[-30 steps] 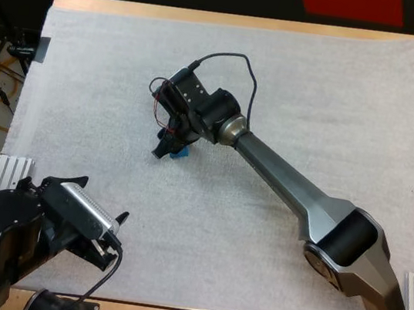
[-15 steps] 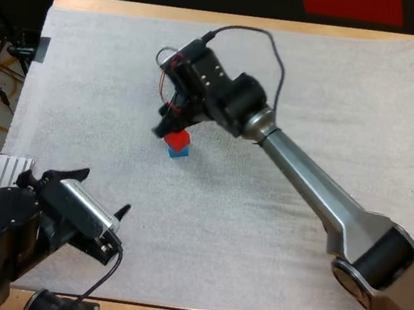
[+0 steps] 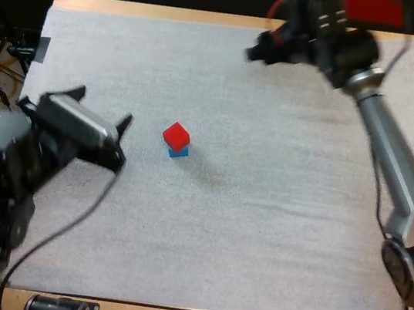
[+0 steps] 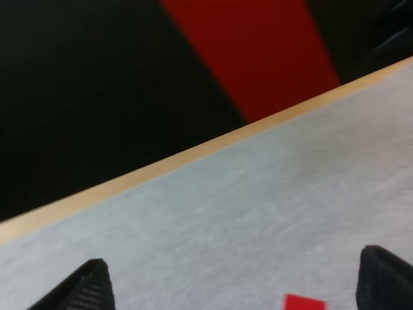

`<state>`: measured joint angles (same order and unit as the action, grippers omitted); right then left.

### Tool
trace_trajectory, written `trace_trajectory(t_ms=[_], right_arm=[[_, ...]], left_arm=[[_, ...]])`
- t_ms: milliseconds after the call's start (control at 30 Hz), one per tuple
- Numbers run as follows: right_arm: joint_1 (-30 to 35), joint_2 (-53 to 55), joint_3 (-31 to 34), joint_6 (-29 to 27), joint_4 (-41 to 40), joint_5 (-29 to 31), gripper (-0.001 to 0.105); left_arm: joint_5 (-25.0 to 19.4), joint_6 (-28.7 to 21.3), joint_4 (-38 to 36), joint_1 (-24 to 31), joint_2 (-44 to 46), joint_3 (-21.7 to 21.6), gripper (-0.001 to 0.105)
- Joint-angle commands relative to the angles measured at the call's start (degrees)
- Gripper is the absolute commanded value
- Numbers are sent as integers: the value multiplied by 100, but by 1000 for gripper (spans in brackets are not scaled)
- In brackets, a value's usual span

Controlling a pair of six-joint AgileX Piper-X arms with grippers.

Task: Stack red cube on blue cube

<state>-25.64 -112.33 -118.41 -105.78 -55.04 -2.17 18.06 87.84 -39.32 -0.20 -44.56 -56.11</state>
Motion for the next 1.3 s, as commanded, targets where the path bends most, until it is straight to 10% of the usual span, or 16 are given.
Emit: trace_trajectory(t_ms=[0,567,933,1267], right_arm=[[142,219,17,17,75,-24,56],[1998,3312,3711,-41,1585,73,56],[2108,5642,5727,-78,1866,292,56],[2096,7857,7423,-66,2018,362,56]], left_arm=[[205,84,212,244,-92,-6,74],[224,66,456,573,-258,-6,74],[224,-7,-1,573,29,12,74],[224,-44,-13,302,1625,933,74]])
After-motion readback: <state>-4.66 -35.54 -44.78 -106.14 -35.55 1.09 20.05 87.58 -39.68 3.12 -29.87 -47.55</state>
